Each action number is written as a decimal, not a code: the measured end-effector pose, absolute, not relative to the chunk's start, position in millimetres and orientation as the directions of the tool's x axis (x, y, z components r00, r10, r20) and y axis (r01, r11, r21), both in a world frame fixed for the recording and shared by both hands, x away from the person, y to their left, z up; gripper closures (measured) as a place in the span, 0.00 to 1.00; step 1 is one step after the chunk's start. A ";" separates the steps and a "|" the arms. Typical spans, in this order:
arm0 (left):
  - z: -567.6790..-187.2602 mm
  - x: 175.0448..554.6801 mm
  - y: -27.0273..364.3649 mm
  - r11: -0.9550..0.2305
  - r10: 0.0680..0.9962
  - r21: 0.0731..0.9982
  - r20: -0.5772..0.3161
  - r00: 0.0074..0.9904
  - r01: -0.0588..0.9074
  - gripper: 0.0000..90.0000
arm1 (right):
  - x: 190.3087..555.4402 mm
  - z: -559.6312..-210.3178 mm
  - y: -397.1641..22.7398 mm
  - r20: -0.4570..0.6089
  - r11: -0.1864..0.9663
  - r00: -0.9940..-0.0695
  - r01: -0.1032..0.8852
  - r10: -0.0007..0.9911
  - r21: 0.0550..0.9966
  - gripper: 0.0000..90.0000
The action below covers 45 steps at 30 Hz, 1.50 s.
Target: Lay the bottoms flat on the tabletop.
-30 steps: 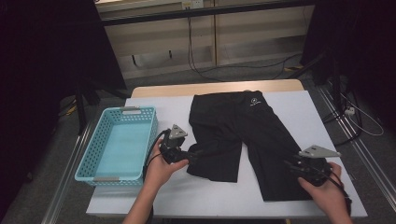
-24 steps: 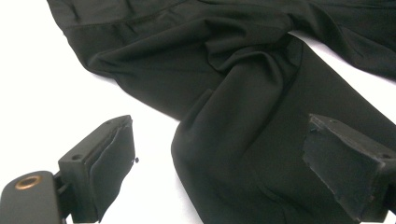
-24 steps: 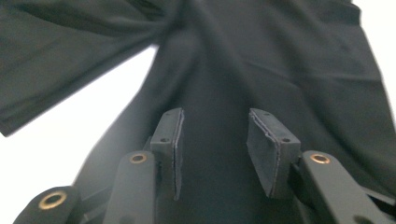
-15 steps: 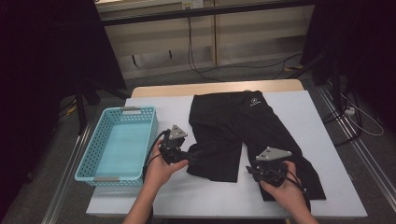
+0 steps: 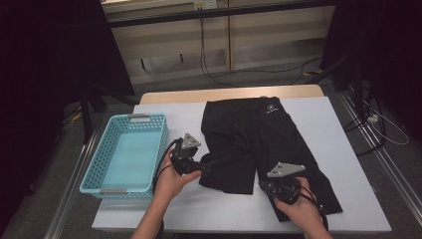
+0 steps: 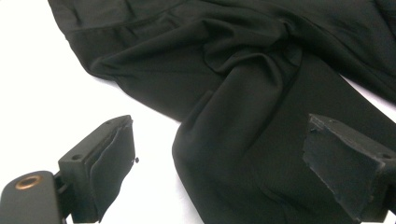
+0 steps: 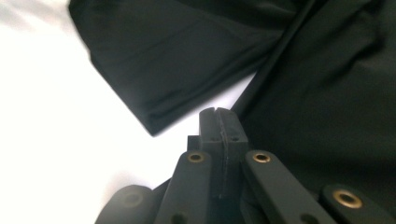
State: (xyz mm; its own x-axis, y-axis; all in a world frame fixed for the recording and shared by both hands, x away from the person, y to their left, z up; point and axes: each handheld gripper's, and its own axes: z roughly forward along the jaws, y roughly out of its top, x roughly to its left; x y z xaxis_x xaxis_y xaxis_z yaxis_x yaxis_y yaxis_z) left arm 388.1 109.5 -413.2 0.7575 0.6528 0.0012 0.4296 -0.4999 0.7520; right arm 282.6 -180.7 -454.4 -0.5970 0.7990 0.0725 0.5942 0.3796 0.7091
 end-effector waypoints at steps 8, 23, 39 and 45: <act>-415.0 392.7 112.0 -0.496 0.657 0.750 -0.006 0.754 0.437 0.11 | 289.3 -449.6 -191.6 0.060 0.356 -0.569 0.590 0.820 0.725 0.74; -415.7 397.6 111.9 -0.499 0.658 0.744 -0.008 0.753 0.444 0.11 | 308.2 -439.4 -298.2 0.018 0.166 -0.283 0.615 0.959 0.771 0.55; -418.3 406.0 114.3 -0.500 0.670 0.737 -0.004 0.742 0.455 0.11 | 351.2 -441.7 -302.7 0.051 0.091 -0.208 0.621 0.977 0.779 0.33; -415.3 408.8 112.1 -0.498 0.668 0.743 0.000 0.744 0.447 0.11 | 367.2 -443.4 -305.6 0.082 0.057 -0.189 0.628 0.978 0.776 0.29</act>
State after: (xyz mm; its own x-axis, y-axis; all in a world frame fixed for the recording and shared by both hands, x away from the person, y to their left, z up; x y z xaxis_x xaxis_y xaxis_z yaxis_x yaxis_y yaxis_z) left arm 408.8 112.1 -415.3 0.7441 0.6681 0.0004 0.4468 -0.4981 0.7431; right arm 367.2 -305.6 -443.4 -0.1894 0.9785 0.0818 0.6277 0.0566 0.7764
